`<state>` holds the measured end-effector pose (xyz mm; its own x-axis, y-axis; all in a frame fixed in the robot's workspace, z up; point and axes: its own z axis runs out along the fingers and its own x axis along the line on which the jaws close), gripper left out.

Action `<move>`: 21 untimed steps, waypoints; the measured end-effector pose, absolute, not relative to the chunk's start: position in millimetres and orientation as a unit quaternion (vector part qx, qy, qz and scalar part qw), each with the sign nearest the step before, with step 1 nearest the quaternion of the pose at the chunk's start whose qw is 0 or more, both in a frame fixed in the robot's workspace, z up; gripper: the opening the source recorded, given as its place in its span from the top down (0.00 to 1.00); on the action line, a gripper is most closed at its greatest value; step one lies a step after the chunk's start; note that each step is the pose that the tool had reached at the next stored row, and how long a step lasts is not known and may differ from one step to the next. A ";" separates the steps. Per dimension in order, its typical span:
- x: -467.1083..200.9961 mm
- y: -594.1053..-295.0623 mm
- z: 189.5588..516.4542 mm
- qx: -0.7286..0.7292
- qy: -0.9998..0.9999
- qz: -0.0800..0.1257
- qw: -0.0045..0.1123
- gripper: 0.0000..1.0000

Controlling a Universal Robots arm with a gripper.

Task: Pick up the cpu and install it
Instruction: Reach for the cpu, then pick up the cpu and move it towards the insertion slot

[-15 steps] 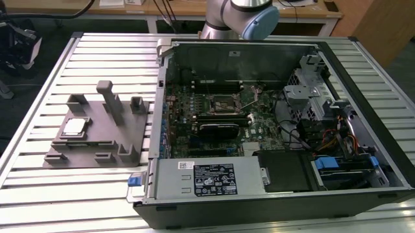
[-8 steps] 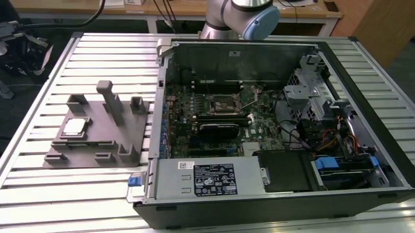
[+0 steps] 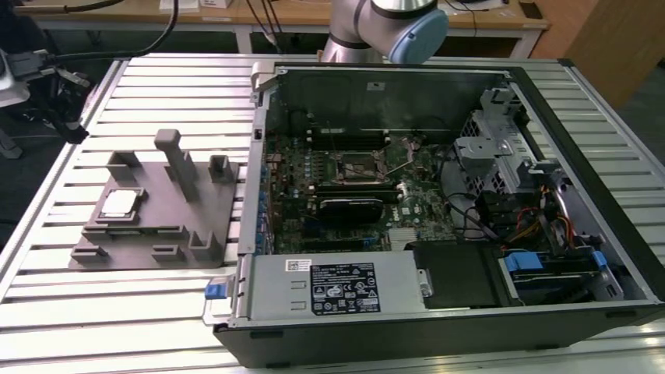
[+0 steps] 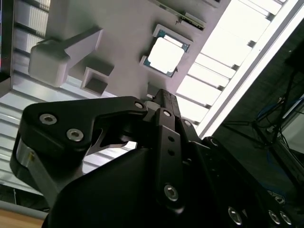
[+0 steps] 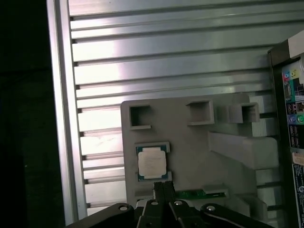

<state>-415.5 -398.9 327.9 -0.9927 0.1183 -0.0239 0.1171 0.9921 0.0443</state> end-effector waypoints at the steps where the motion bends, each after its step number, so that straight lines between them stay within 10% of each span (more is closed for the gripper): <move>1: -415.1 -398.9 326.1 0.059 0.998 0.021 0.013 0.89; 21: -414.1 -399.0 310.3 0.059 0.998 0.021 0.013 0.89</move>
